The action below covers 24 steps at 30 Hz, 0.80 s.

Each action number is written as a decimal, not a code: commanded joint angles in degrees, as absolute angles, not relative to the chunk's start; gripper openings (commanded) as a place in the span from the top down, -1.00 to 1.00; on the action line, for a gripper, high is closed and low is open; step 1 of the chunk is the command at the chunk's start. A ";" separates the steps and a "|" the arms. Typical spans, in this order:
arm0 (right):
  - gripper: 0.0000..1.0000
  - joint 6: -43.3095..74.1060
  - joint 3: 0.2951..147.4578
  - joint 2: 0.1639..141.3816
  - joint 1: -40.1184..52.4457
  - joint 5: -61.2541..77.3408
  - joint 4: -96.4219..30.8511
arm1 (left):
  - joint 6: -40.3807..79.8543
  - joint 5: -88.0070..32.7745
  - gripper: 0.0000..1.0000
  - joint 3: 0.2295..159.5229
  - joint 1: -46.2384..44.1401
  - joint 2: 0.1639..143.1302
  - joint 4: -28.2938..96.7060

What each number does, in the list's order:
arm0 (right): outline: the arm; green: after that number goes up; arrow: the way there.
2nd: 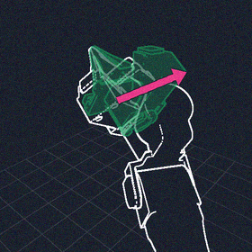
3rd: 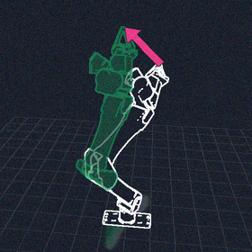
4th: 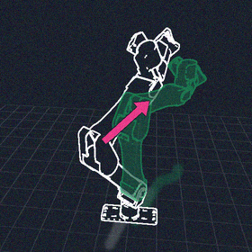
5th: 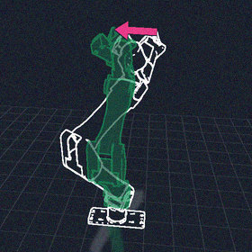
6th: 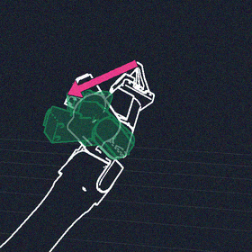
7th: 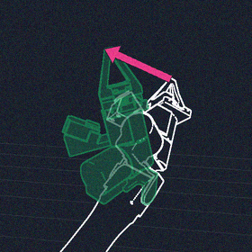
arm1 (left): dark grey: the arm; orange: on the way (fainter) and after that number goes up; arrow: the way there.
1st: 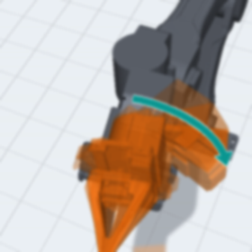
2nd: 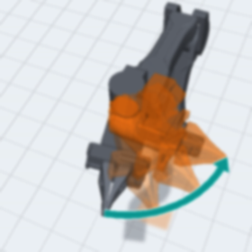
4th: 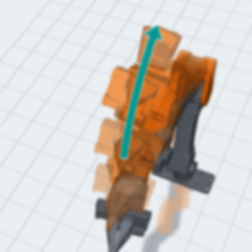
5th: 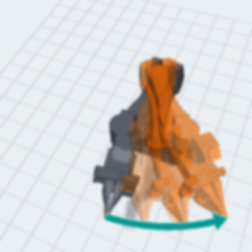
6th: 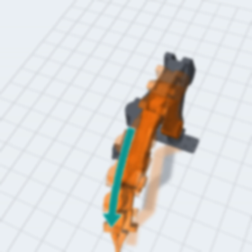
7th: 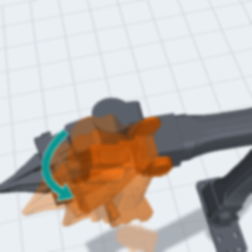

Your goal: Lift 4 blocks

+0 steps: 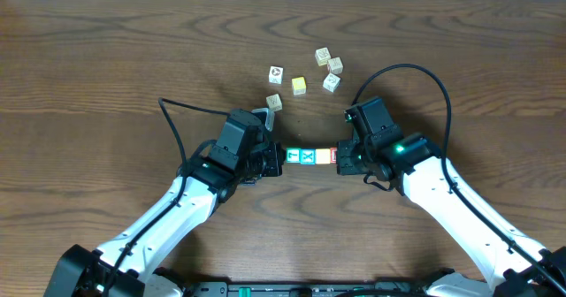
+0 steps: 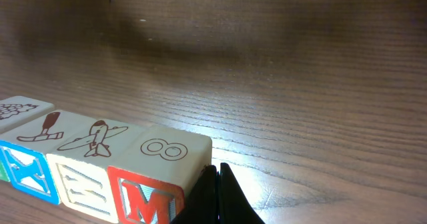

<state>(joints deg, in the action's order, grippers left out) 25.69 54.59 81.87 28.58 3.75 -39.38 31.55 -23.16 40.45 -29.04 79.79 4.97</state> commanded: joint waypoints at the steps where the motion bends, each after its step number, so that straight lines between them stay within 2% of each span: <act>1: 0.97 25.65 57.39 80.84 32.77 20.82 -37.26 | 32.49 -34.28 0.85 44.99 -31.75 77.36 2.48; 24: 0.97 25.63 58.02 80.84 32.77 20.84 -37.15 | 32.47 -34.28 0.86 44.99 -31.75 76.55 2.50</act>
